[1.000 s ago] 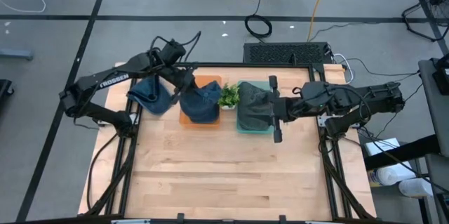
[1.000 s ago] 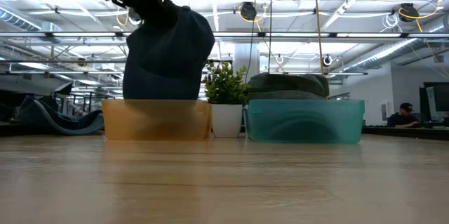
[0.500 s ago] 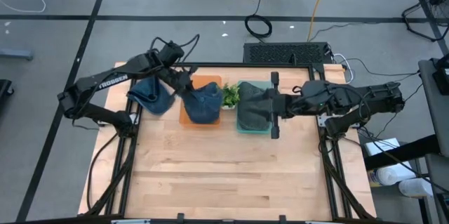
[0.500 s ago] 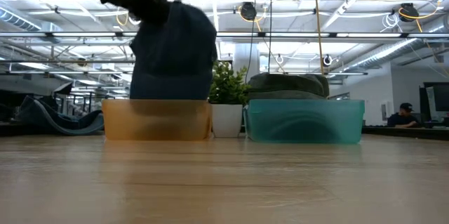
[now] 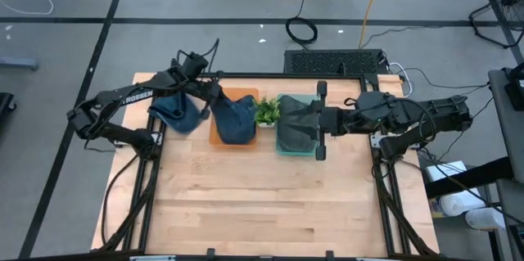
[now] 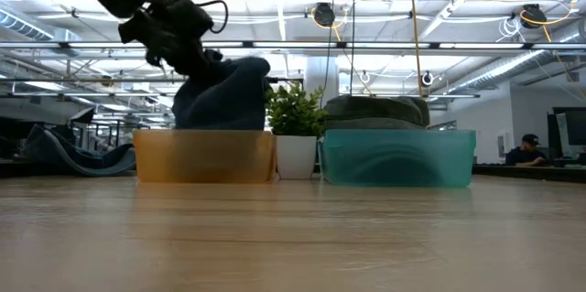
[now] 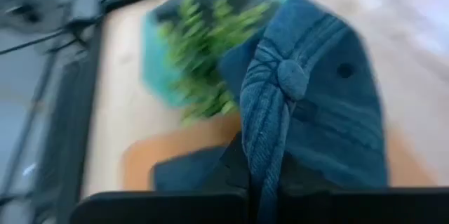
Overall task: Pick & Place hat
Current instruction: Put the bottom blue cap into the orange bin
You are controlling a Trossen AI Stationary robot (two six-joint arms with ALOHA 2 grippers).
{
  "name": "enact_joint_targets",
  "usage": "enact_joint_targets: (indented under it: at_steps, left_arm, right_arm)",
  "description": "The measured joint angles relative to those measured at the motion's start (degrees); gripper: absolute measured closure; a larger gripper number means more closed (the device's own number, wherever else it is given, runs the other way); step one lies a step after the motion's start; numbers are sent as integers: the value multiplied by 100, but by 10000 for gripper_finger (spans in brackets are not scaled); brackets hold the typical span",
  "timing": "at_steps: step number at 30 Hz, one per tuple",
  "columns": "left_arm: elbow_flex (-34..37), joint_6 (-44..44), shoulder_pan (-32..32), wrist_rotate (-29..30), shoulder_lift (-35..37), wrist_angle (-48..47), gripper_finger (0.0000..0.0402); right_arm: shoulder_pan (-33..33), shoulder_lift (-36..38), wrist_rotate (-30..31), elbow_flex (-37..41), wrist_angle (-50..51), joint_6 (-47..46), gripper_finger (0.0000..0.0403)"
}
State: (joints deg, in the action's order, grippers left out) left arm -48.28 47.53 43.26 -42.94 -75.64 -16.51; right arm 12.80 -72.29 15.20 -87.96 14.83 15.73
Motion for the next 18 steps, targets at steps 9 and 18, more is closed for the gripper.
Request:
enact_joint_targets:
  at_steps: [9,18]
  left_arm:
    - [386,-464,312,1005,2,700,398]
    - [850,-824,269,1279,2,664,398]
  right_arm:
    - [0,0,0,0,0,-2,303]
    - [-2,0,155,0,2,-2,303]
